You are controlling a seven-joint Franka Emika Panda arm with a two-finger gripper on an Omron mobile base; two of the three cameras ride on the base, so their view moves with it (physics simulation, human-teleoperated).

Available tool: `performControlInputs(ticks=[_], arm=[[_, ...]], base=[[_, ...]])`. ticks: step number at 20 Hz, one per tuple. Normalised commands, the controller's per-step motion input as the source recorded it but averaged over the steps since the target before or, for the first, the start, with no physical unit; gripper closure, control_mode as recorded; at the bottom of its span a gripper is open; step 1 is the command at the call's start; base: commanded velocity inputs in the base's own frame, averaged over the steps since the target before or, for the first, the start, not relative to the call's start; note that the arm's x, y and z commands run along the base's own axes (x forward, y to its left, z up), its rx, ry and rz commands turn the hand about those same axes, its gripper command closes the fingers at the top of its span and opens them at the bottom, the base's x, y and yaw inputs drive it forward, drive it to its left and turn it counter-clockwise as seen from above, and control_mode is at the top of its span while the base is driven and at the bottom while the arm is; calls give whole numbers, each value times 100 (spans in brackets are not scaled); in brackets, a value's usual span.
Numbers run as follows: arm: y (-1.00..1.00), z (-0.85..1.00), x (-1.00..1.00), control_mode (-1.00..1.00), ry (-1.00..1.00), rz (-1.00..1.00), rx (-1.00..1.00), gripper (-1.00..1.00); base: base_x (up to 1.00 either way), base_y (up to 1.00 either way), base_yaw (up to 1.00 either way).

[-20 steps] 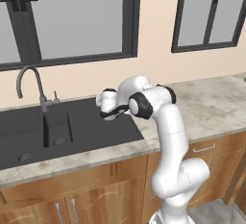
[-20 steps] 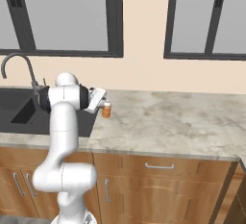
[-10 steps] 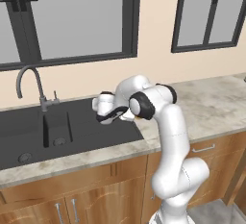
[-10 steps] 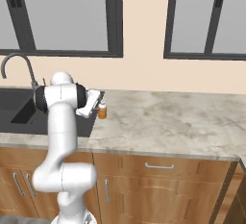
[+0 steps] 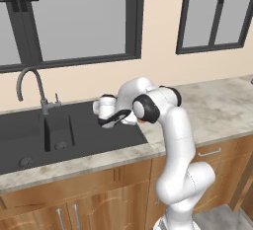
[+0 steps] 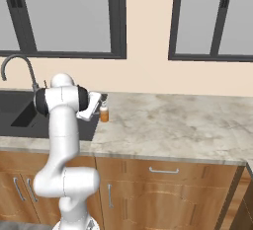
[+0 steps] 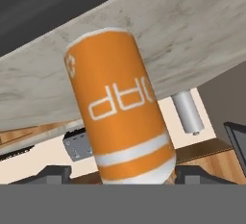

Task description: Restock the sink supplies by placing the sponge and soap dispenser on the counter and next to the sink. Make sure the soap dispenser is upright.

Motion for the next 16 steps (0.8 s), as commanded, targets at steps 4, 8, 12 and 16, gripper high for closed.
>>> performControlInputs(ticks=[4,8,12,16], arm=[[25,0,0,-100,-2,0,0,-100],[40,1,0,-100,-9,0,0,-100],[46,17,-23,-100,-23,0,0,-100],[34,48,-74,-100,-40,1,0,-100]], base=[[0,0,0],[0,0,0],[0,0,0],[0,0,0]])
